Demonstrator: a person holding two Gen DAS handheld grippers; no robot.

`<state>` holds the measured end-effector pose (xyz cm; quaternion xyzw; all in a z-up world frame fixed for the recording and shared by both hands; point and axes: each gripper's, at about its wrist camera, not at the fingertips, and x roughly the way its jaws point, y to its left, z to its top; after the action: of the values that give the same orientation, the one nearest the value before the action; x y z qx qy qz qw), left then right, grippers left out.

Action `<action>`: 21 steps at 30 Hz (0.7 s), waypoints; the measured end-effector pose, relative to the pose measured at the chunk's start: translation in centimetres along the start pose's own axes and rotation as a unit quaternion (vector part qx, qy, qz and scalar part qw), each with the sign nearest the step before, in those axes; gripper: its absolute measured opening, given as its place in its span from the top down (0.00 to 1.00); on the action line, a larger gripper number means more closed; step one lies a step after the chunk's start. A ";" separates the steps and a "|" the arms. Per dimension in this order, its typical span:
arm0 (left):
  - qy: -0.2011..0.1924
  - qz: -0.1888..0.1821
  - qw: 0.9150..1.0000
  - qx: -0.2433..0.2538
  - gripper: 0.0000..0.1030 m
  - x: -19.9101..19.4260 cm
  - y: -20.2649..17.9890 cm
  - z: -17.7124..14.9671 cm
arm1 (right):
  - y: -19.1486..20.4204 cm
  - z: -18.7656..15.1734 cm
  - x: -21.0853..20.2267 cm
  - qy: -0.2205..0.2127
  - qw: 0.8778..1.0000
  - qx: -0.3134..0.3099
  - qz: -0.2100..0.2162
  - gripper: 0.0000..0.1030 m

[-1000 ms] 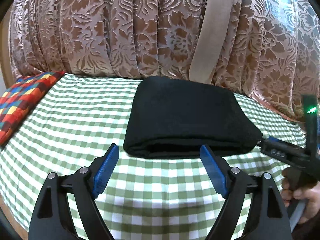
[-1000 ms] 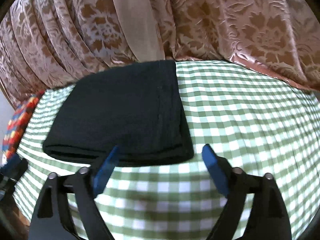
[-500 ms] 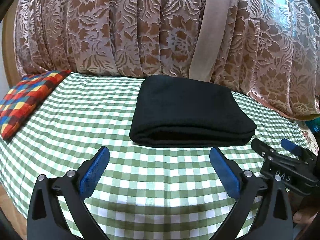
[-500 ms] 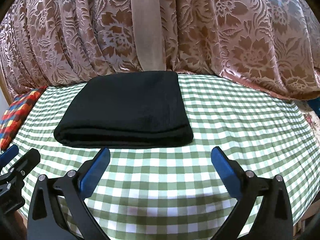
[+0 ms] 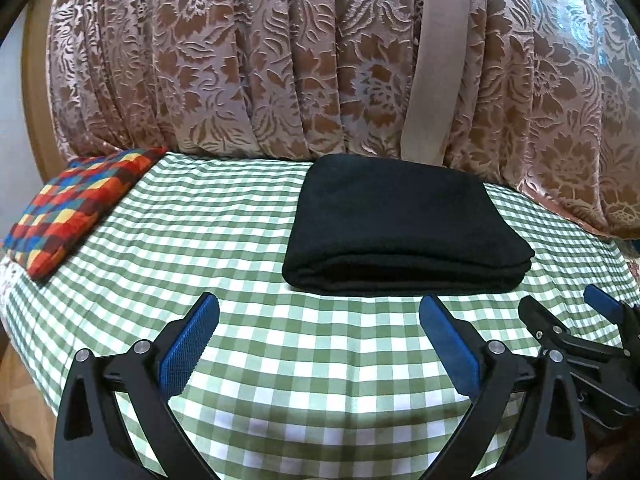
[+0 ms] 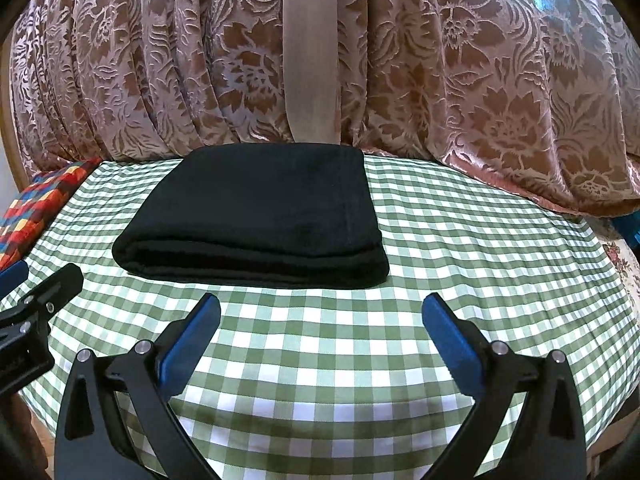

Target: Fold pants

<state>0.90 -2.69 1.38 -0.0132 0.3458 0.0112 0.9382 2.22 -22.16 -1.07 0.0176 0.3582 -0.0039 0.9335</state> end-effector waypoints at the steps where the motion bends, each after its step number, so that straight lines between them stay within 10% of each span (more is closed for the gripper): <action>1: -0.002 0.002 1.000 -0.001 0.04 -0.1 0.1 0.1 | 0.0 0.0 0.0 -0.001 1.000 0.002 0.000 0.02; 21: -0.024 0.005 1.000 -0.007 0.04 -1.2 0.6 0.5 | 0.1 -0.1 -0.4 -0.004 1.000 0.003 -0.003 0.02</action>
<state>0.30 -2.06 2.52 -0.0179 0.3232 0.0191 0.9460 1.86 -22.07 -0.91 0.0190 0.3543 -0.0078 0.9349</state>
